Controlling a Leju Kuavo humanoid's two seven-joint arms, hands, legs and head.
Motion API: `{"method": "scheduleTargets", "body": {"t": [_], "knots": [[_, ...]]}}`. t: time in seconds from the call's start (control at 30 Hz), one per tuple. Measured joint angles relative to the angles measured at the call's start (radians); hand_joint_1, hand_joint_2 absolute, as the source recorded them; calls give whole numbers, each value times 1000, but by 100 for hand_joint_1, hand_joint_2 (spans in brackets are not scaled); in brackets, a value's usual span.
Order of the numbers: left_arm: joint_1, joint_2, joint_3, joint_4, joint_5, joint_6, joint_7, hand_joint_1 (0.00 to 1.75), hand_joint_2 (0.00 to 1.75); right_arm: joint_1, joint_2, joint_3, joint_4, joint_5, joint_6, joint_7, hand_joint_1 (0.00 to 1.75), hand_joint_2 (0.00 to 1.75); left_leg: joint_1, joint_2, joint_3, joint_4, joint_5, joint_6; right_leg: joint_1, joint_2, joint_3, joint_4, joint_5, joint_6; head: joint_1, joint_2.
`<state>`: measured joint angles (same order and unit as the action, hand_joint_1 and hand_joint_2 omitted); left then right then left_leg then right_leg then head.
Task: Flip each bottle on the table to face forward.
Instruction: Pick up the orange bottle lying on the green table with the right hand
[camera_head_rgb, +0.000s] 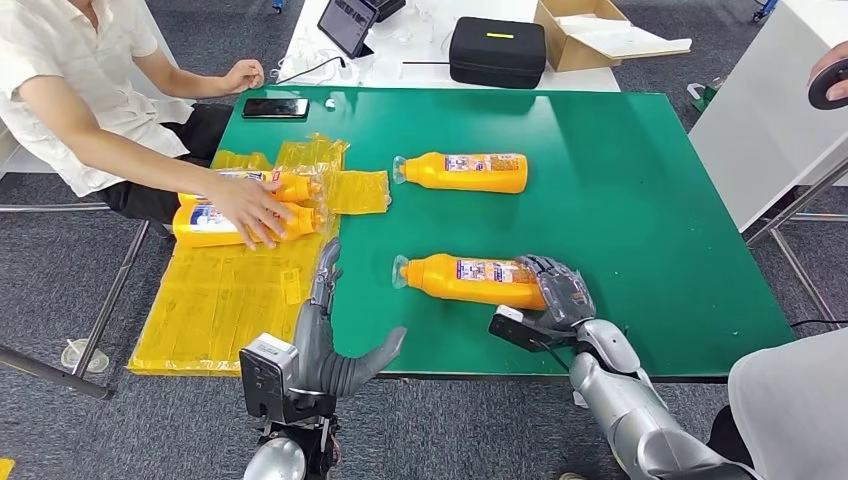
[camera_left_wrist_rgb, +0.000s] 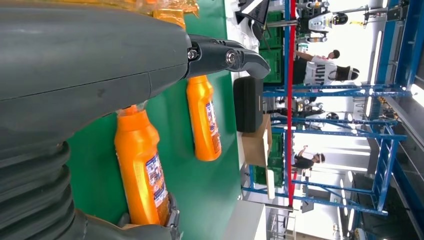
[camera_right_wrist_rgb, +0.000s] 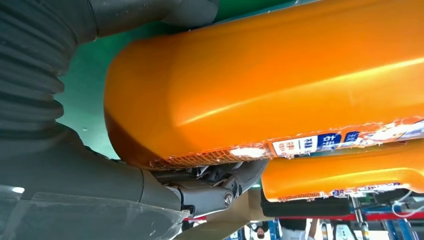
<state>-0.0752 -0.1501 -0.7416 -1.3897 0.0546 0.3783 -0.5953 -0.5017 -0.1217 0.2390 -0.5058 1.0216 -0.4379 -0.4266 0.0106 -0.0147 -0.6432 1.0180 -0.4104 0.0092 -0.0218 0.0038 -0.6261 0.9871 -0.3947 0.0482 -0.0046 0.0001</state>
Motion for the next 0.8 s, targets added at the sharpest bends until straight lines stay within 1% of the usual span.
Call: {"method": "scheduleTargets", "body": {"t": [0.2,0.3,0.6,0.7,0.8], "knots": [[-3,0,0,1,11,-13,2,0,175,-23,-12,10,26,-15,56,33,175,175,0,0,3,0,0,0,0,0,2,0,0,0,0,0],[-5,0,0,2,13,-17,3,0,175,-29,-16,10,35,-26,68,33,175,175,0,0,5,0,-1,0,0,0,4,0,-1,1,0,0],[-4,-2,2,2,55,-23,6,0,175,-8,-20,3,37,-128,48,-66,175,175,0,0,7,0,-1,0,0,0,7,-1,-1,1,0,0],[1,-8,14,2,139,-34,29,0,175,15,-10,-17,23,-215,42,-126,175,175,0,0,6,0,-1,0,0,0,7,0,-1,1,0,0],[10,-9,38,5,254,-84,65,0,175,51,12,-39,-22,-318,36,-169,175,175,0,0,5,0,-1,0,1,0,6,0,-1,1,0,0]]}}
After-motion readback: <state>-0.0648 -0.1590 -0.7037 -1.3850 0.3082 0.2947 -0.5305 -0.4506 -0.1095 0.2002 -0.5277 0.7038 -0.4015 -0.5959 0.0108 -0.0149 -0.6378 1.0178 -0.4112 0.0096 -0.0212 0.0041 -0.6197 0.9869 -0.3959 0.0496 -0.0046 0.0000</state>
